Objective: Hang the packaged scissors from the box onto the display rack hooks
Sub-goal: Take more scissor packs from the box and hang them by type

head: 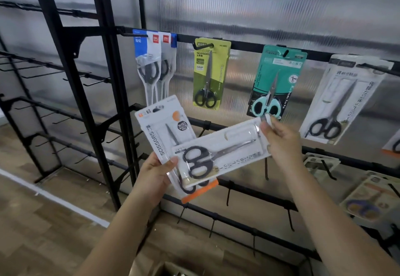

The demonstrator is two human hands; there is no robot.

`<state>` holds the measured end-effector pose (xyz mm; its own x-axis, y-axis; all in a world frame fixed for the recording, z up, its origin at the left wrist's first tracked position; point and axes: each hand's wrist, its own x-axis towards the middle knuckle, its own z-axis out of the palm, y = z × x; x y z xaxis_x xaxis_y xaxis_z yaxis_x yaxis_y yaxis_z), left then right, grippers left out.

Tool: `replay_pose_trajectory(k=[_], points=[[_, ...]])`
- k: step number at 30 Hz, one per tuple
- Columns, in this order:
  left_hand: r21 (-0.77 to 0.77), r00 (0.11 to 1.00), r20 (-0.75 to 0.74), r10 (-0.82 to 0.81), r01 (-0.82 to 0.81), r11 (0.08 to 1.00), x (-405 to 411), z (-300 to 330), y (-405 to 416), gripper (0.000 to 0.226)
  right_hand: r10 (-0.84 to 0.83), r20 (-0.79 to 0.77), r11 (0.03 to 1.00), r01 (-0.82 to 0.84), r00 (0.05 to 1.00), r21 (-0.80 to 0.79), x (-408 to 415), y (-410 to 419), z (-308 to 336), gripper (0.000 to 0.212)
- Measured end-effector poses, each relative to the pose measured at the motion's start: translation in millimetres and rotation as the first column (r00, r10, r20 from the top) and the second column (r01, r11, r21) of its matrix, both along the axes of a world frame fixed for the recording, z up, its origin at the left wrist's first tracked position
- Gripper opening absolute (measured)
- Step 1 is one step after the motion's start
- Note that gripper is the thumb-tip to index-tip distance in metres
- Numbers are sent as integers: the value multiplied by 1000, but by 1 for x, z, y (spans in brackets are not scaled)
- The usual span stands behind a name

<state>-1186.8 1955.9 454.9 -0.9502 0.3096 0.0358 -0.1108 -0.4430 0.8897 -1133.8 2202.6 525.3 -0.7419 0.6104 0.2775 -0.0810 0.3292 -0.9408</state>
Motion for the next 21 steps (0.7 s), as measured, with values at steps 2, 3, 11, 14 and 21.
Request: replay_pose_trajectory(k=[2, 3, 11, 14, 21], points=[[-11, 1000, -7, 20, -20, 1000, 5, -6, 8, 38, -51, 64, 970, 35, 997, 241, -7, 3, 10, 38], [1, 999, 10, 36, -36, 999, 7, -11, 12, 37, -49, 130, 950, 6, 990, 313, -9, 4, 13, 41], [109, 981, 181, 73, -94, 990, 9, -29, 9, 46, 157, 82, 987, -158, 984, 6, -4, 1, 26, 79], [158, 983, 174, 52, -80, 984, 9, -26, 10, 50, 136, -202, 823, -224, 970, -522, -7, -7, 31, 57], [176, 976, 199, 86, -122, 977, 12, -30, 21, 45, 254, -179, 828, -309, 950, -468, -13, -43, 14, 77]])
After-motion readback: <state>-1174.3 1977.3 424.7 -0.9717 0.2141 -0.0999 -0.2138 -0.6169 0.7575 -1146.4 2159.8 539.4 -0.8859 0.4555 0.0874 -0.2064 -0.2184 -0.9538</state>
